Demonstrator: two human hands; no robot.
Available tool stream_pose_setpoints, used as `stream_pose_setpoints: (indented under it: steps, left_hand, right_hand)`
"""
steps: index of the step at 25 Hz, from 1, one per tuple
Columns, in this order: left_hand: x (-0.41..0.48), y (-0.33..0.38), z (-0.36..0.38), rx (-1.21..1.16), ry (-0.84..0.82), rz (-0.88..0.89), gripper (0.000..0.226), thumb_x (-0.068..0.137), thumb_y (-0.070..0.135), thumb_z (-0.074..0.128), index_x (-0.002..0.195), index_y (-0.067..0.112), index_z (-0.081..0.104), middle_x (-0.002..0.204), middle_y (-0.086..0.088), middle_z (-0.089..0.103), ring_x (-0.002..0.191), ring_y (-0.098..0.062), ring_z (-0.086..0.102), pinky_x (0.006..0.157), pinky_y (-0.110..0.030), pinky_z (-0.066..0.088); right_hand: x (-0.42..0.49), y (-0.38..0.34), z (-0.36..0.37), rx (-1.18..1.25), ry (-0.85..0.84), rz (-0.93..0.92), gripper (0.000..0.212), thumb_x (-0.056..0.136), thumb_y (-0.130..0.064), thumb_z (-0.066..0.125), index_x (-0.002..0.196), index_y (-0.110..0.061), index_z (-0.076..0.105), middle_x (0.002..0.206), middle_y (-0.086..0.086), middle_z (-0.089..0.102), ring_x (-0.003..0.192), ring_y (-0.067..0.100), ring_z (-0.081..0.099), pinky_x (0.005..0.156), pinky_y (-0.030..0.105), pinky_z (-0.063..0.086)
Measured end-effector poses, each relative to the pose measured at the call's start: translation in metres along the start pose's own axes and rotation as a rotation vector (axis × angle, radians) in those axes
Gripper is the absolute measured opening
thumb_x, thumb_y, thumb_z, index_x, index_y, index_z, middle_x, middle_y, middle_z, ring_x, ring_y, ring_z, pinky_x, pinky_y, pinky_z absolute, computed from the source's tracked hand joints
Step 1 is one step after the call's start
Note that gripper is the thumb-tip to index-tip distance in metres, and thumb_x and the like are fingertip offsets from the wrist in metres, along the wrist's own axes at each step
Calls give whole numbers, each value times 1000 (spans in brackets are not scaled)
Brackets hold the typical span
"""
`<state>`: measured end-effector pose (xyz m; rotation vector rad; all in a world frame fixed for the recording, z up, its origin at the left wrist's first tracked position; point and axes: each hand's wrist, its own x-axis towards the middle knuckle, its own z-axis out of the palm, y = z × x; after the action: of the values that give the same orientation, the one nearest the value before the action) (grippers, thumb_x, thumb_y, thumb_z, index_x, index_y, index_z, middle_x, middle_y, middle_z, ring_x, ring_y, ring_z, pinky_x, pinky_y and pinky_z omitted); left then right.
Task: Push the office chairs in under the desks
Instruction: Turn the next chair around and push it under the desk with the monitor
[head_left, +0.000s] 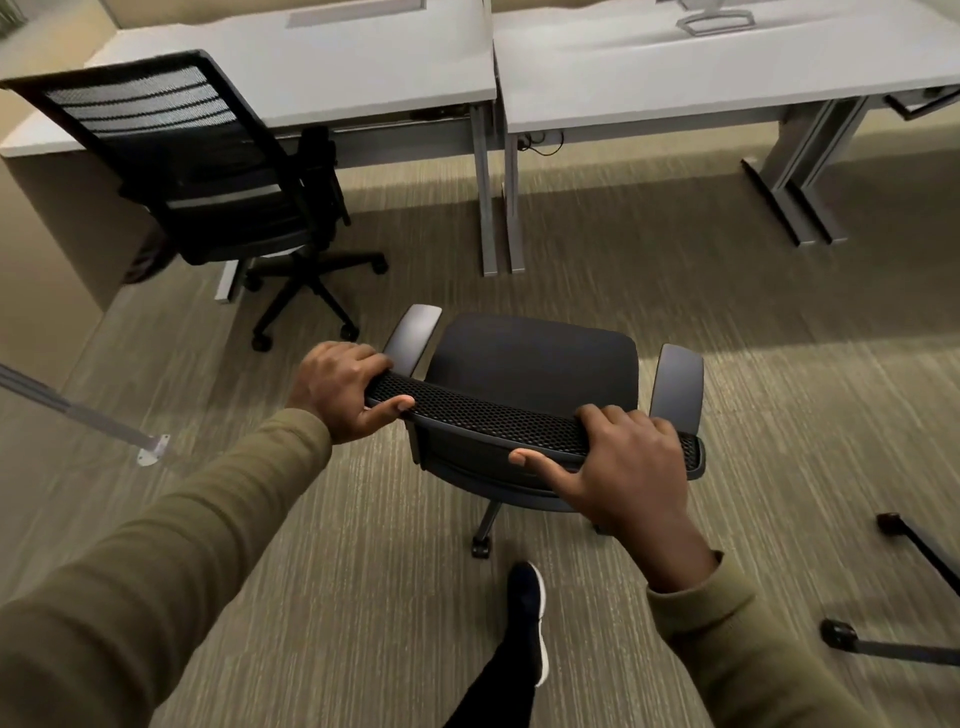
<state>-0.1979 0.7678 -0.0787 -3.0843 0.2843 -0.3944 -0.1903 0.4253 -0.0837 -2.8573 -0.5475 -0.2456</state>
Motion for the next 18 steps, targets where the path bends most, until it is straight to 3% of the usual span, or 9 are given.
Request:
stream_pose_setpoints:
  steps: [8,12,18]
  left_hand:
    - [130,-38,36,22,19,31,96,87,82,17,94,4,73,87,-14,71,79,-34,68,82,-48,51]
    - [201,-61,55,20,-34,30,96,87,81,15,98,6,73,93,-13,71,86,-33,67,89,-48,47]
    - [305,-76,78,31,-110,40,97,84,82,11,103,9,72,98,-12,70,94,-33,65,93,-48,42]
  right_hand:
    - [117,36,15,52,-68,92,83,77,-96,24,93,-24,61,86,-5,63,84,20,60,83,40,47]
    - [176,61,21,173,-29,148,61,90,-79,33,85,-24,58,77,-6,60,76,19,58,74,37,44]
    - [251,96,32,104,57,175,53,95,-74,32,83,-26,53,75,-8,54,70,17,49,67,34,31]
